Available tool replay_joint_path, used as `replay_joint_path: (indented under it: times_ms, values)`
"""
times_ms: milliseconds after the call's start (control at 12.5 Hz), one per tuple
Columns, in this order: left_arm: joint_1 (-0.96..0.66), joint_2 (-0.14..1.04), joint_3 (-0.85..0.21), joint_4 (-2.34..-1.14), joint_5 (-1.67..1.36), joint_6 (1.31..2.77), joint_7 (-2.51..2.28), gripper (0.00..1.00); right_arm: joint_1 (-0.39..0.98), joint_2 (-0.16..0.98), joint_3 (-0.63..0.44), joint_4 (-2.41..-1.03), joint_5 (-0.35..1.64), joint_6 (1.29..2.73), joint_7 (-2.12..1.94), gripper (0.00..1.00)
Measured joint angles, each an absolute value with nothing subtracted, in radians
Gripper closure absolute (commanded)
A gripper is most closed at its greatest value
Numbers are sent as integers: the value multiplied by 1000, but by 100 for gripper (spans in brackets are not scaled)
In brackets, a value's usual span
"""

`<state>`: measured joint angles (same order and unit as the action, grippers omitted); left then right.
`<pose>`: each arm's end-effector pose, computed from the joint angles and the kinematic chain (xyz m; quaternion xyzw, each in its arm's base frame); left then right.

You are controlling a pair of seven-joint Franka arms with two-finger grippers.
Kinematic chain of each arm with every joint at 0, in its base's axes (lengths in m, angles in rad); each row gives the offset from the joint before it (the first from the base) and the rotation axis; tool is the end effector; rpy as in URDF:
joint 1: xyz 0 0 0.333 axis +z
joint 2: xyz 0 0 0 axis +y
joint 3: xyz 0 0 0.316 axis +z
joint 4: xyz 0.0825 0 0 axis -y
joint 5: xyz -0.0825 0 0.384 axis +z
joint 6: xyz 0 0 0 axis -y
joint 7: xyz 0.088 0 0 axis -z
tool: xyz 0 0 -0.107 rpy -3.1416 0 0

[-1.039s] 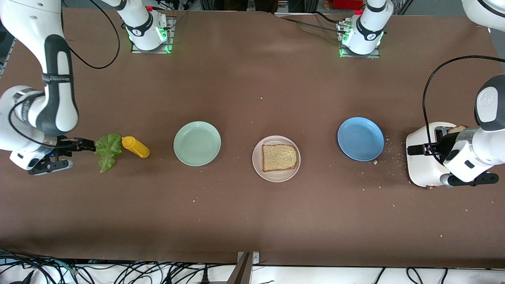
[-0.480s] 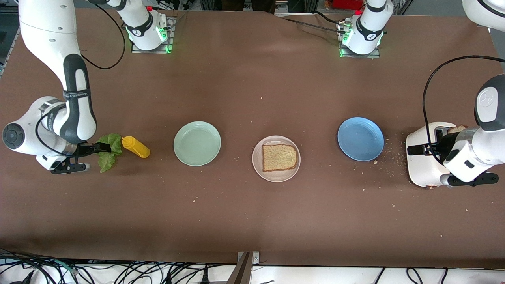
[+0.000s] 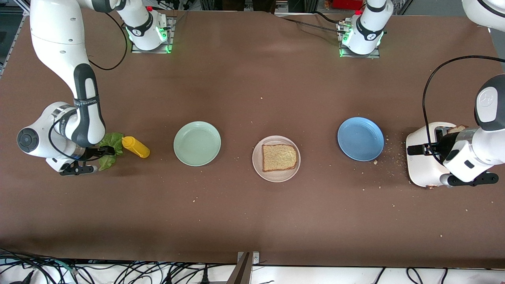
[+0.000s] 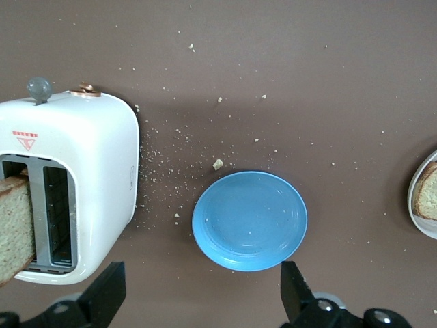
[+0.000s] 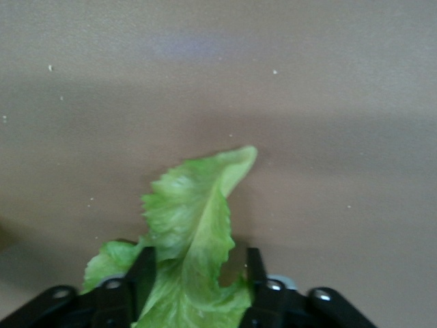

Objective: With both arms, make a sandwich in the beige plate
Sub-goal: 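Reach down and grasp the green lettuce leaf with the right gripper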

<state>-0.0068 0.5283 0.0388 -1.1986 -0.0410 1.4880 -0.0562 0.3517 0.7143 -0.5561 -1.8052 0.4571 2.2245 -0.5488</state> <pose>0.6828 0.0111 0.4615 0.9919 0.0431 -0.1191 0.0090 0.6243 -0.0957 0.1821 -0.9955 -0.0569 0.0745 0.0155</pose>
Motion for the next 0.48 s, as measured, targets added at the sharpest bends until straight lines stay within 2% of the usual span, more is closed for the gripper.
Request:
replay_joint_path:
  times_ms: [80,480]
  values:
    - [-7,528,39,-1199,-41,1488,-56,0,352,714,-550,-1805,459,2224,-549,100]
    - [-7,528,39,-1199,-41,1488,-56,0,351,709,-547,-1779,461,2215,-550,100]
